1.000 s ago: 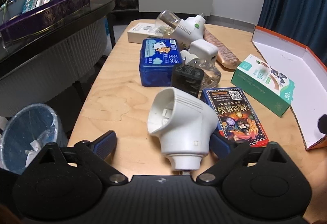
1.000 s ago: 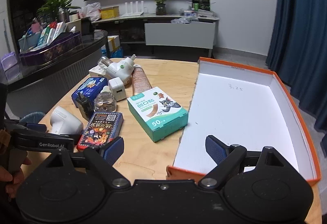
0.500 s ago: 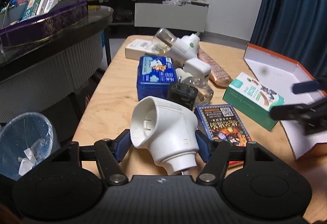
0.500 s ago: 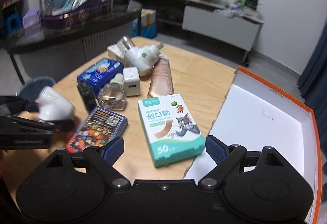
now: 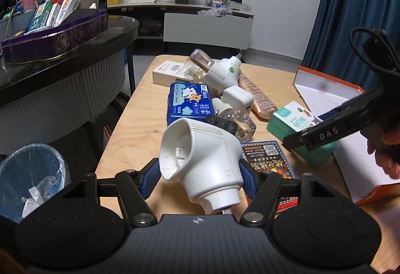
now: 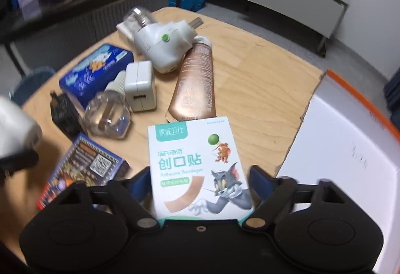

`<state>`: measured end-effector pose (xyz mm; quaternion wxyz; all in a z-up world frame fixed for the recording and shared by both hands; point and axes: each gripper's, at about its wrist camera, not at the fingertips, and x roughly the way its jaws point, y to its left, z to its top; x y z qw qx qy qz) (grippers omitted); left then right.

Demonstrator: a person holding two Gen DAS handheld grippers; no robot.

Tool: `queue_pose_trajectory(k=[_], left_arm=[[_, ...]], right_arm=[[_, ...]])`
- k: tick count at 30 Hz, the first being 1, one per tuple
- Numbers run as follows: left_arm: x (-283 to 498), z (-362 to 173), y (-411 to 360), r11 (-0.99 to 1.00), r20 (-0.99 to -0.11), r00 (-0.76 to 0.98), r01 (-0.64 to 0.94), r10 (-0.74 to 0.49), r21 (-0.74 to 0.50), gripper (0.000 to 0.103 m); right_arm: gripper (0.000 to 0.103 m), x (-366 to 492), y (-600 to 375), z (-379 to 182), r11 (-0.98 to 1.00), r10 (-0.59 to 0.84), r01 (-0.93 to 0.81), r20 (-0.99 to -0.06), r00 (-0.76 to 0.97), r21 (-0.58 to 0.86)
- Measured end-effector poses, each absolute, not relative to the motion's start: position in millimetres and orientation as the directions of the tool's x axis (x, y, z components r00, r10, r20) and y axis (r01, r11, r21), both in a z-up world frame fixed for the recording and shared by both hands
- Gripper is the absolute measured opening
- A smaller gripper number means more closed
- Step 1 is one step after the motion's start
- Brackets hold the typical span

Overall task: Organize rigid objects
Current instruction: 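Grasp the white plug adapter with the left gripper while the right grasps the green bandage box, then carry the white adapter and green bandage box with both grippers toward the white box lid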

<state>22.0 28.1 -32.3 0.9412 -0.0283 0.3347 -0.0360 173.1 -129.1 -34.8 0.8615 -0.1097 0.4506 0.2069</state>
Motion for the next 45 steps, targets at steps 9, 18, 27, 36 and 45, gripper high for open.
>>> queue_pose_trajectory(k=[9,18,27,36,45], left_arm=[[19.9,-11.5,10.8,0.993,-0.592,0.797,0.081,-0.118,-0.088,0.067],[36.7,13.9,-38.1,0.978,-0.571,0.795,0.182,-0.207,-0.102,0.067],[68.0,43.7,-100.6,0.948,-0.522,0.795,0.301,-0.309,-0.103,0.067],[96.6,55.5,-145.7,0.933,-0.501,0.794,0.35,-0.344,-0.085,0.067],[98.8,53.6,-163.8,0.932,-0.511,0.793,0.36,-0.332,-0.047,0.067]], right_arm=[[0.084,132.4,-161.3,8.7,0.945,0.251,-0.326,-0.692,0.677,0.024],[0.084,101.1,-217.2,50.5,0.983,0.168,-0.176,-0.585,0.793,0.044],[0.084,90.6,-275.8,75.4,0.995,0.077,-0.029,-0.514,0.855,0.1],[0.084,91.8,-314.3,91.5,0.993,0.039,0.016,-0.453,0.891,0.118],[0.084,100.2,-339.6,79.9,0.99,0.016,0.048,-0.444,0.896,0.134]])
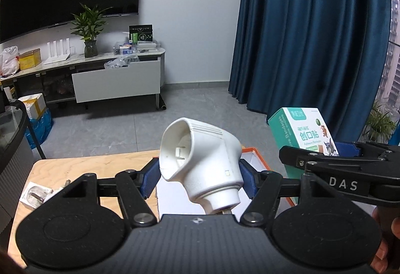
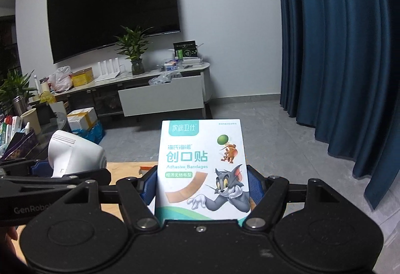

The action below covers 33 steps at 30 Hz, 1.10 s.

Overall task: Organize rigid objects
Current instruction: 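Carry the white adapter and green bandage box with both grippers toward the white box lid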

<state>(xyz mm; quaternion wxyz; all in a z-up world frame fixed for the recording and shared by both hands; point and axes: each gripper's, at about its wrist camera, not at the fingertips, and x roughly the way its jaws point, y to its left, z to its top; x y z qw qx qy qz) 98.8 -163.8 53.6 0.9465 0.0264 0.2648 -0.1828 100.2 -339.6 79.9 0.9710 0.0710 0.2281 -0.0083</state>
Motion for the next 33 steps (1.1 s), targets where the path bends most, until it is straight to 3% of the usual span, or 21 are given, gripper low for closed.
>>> queue_pose_trajectory(k=[24,33], left_arm=[[135.8,27.1,-174.2,0.943,-0.594,0.753,0.331,-0.285,-0.033,0.067],[150.7,23.9,-168.8,0.953,-0.632,0.722,0.29,-0.281,-0.093,0.067]], right_arm=[[0.084,157.9,-348.9,36.4,0.987,0.021,0.062,-0.508,0.861,0.146],[0.084,185.6,-348.4,30.8,0.987,0.057,0.034,-0.547,0.835,0.156]])
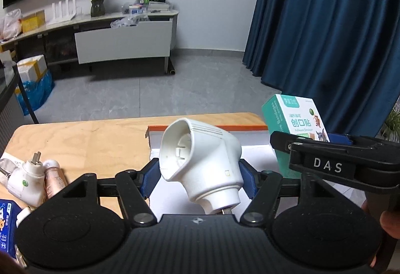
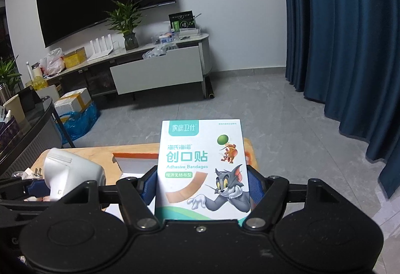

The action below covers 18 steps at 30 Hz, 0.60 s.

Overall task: Organize rigid objects
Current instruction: 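Carry the white adapter and green bandage box with both grippers toward the white box lid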

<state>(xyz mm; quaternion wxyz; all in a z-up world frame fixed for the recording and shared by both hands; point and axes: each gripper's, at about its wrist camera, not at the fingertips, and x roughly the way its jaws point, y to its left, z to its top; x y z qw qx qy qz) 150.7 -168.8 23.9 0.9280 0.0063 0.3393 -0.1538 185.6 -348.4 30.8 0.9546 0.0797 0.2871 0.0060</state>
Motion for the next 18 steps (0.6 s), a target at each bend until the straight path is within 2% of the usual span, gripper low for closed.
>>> queue_pose_trajectory(k=[9,14,18], left_arm=[[154.7,25.6,-171.7,0.959,-0.631,0.737,0.281,-0.243,-0.042,0.067],[151.3,25.9,-167.0,0.96,-0.599,0.76,0.276,-0.253,-0.055,0.067],[153.6,19.3,-169.0,0.961,-0.608,0.753,0.268,-0.251,-0.065,0.067]], right_arm=[[0.084,198.9,-356.2,26.9,0.984,0.077,0.028,-0.569,0.819,0.174],[0.084,201.6,-356.2,27.5,0.983,0.089,0.024,-0.578,0.811,0.185],[0.084,202.3,-355.8,26.6,0.982,0.095,0.021,-0.582,0.808,0.19]])
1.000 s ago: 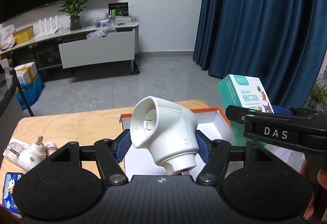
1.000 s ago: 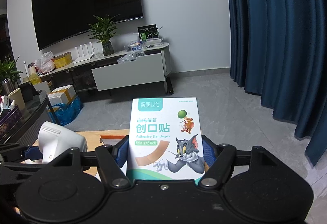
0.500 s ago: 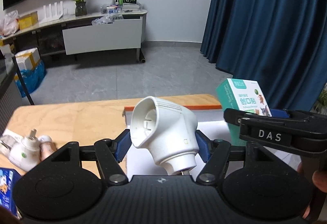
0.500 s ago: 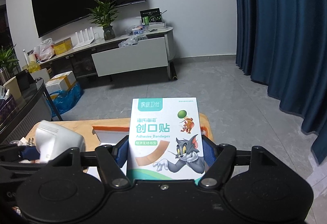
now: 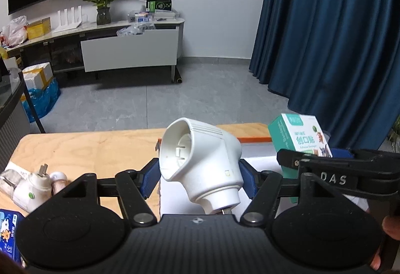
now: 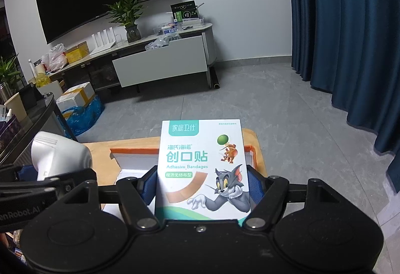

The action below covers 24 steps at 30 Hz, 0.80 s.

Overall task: Organize rigid objects
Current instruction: 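Carry the white adapter and green bandage box with both grippers toward the white box lid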

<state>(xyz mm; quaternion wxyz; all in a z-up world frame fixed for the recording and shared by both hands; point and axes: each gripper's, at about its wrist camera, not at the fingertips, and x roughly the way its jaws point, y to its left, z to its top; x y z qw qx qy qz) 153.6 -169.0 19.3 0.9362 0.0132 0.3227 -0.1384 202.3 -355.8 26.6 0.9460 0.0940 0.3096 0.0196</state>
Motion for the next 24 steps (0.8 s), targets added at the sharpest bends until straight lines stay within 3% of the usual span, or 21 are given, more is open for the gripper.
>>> queue_pose_trajectory(k=[24], left_arm=[[171.2,9.3,-167.7,0.958,-0.624,0.733,0.268,-0.269,-0.099,0.067]], right_arm=[[0.084,217.1,-351.3,21.3,0.988,0.056,0.043,-0.609,0.791,0.147]])
